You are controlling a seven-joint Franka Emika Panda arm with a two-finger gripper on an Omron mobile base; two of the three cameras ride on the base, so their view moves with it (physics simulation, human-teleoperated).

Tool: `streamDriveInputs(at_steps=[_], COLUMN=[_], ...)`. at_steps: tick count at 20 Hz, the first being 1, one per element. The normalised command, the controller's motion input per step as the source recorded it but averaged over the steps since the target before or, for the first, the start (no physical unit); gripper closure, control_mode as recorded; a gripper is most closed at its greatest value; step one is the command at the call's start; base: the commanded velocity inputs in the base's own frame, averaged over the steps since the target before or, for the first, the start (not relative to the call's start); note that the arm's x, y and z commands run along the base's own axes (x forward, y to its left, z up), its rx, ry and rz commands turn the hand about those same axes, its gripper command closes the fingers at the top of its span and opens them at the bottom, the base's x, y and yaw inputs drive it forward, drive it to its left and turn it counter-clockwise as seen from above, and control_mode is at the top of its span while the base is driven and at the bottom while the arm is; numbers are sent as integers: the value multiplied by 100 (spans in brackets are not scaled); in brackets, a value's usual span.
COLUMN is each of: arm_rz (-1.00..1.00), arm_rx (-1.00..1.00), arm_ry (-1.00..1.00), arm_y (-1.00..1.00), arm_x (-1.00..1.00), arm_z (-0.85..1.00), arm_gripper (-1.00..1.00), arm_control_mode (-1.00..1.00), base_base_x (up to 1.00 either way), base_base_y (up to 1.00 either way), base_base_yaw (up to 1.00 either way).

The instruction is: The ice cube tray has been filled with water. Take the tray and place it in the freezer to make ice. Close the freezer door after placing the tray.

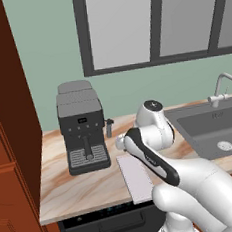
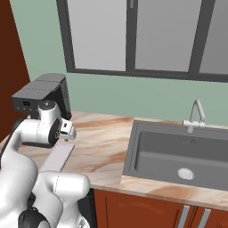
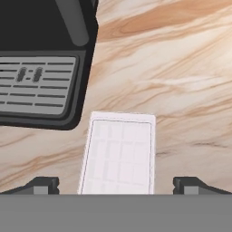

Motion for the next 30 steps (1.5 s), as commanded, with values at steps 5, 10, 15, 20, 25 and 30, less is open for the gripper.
streamDriveInputs(at_steps=[5, 10, 15, 20, 25, 30], arm_rz=[1, 0, 0, 0, 0, 0], arm_rx=[0, 0, 0, 0, 0, 0], arm_ry=[0, 0, 0, 0, 0, 0], arm_y=[2, 0, 0, 0, 0, 0], arm_x=[-6, -3, -1, -1, -1, -1], arm_z=[0, 0, 0, 0, 0, 0], arm_gripper=[-100, -100, -100, -100, -100, -100], arm_control_mode=[-100, -100, -100, -100, -100, -100], base_base_x=[0, 0, 0, 0, 0, 0], base_base_y=[0, 0, 0, 0, 0, 0], base_base_yaw=[0, 0, 0, 0, 0, 0])
